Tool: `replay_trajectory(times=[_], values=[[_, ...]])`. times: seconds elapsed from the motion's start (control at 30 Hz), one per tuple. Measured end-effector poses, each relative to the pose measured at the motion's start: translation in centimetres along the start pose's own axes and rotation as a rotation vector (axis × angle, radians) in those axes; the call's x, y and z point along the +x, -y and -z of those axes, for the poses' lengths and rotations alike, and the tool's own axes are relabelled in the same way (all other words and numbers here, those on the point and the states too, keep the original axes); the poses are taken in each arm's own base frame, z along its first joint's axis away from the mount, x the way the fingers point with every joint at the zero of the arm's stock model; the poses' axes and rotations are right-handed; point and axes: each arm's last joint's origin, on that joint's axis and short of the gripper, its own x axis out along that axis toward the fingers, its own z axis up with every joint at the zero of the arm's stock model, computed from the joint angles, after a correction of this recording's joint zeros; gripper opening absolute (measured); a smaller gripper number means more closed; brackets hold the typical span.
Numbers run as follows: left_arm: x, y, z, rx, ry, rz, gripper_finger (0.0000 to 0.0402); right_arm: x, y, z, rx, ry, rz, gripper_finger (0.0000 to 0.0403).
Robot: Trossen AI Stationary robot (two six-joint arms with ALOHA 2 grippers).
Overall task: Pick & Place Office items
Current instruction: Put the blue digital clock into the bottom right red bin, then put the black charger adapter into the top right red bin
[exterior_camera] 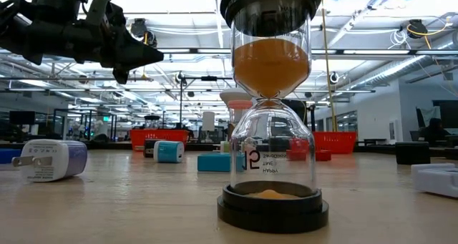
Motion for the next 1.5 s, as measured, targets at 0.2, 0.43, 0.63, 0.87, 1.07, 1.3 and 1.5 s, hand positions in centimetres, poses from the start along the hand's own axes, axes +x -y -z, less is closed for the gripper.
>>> replay_trajectory(times=[0.2, 0.43, 0.63, 0.87, 1.07, 1.3, 1.5], values=[[0.0, -0.1, 0.0, 0.0, 0.01, -0.05, 0.0017, 3.8, 1.9, 1.5, -0.008, -0.059, 0.089, 0.0149], [0.0, -0.2, 0.0, -0.014, 0.012, -0.058, 0.0017, 7.2, 2.9, 1.3, 0.0, -0.101, 0.044, 0.0146], [0.0, -0.2, 0.0, -0.018, 0.012, -0.058, 0.0017, 8.2, 3.6, 1.5, 0.037, -0.104, 0.056, 0.0148], [0.0, -0.2, 0.0, -0.019, 0.012, -0.057, 0.0017, 9.2, 4.0, 1.5, 0.118, -0.106, 0.032, 0.0155], [0.0, -0.2, 0.0, -0.019, 0.012, -0.056, 0.0017, 9.4, 4.2, 1.5, 0.13, -0.104, 0.041, 0.016], [0.0, -0.2, 0.0, -0.022, 0.012, -0.056, 0.0017, 9.4, 3.8, 1.5, 0.13, -0.113, 0.003, 0.0183], [0.0, -0.2, 0.0, -0.022, 0.012, -0.056, 0.0017, 9.4, 3.6, 1.1, 0.145, -0.118, -0.014, 0.0203]])
